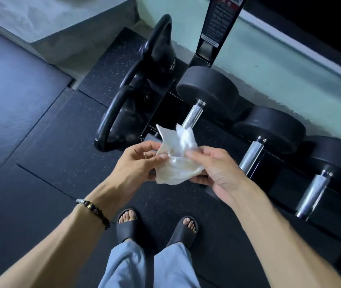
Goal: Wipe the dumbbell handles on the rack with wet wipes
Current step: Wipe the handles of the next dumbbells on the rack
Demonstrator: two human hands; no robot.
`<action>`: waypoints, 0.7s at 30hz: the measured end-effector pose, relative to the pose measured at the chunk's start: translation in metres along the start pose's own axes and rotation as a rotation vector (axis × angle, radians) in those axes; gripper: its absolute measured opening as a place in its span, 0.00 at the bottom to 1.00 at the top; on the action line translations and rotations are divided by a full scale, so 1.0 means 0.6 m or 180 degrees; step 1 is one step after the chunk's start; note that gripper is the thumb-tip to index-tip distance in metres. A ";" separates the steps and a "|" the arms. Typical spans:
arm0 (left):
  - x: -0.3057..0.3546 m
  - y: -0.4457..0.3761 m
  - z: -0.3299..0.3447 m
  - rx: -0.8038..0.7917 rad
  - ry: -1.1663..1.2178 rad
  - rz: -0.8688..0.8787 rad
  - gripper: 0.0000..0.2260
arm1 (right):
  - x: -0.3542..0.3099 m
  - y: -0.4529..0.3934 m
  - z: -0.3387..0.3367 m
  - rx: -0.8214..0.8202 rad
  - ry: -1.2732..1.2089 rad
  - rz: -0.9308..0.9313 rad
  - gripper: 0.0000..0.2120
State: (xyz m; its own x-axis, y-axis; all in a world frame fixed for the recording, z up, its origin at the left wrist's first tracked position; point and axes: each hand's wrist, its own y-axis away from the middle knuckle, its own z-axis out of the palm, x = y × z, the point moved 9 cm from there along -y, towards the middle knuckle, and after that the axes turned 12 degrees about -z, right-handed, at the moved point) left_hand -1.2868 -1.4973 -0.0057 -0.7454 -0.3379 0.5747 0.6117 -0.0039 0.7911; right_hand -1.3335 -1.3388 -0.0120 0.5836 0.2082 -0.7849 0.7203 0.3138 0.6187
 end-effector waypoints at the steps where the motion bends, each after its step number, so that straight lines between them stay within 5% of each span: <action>1: 0.004 -0.001 -0.002 0.0014 -0.0013 0.0019 0.09 | -0.006 -0.002 -0.002 0.0006 0.0053 -0.0093 0.02; 6: 0.014 -0.008 -0.014 0.0009 0.0006 0.0006 0.06 | -0.036 -0.010 -0.007 -0.0059 -0.0575 -0.0600 0.12; 11: 0.020 -0.008 0.006 -0.0557 0.0502 -0.0191 0.18 | -0.053 -0.003 -0.013 -0.0435 -0.0515 -0.0757 0.25; 17: 0.017 -0.018 0.008 -0.0485 0.0068 0.0030 0.04 | -0.047 0.001 -0.036 -0.0287 -0.0157 -0.0841 0.10; 19: 0.013 -0.021 0.015 -0.0407 0.0020 0.0150 0.10 | -0.046 0.001 -0.041 0.0026 -0.0069 -0.1008 0.03; 21: 0.009 -0.022 0.024 -0.0580 0.0468 0.0124 0.14 | -0.037 0.004 -0.039 0.0255 -0.0233 -0.0989 0.09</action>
State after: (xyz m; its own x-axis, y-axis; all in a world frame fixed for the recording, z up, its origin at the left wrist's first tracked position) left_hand -1.3027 -1.4856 -0.0098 -0.6818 -0.4746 0.5567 0.6869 -0.1536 0.7103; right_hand -1.3537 -1.3211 0.0060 0.3547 0.0459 -0.9338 0.8935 0.2775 0.3530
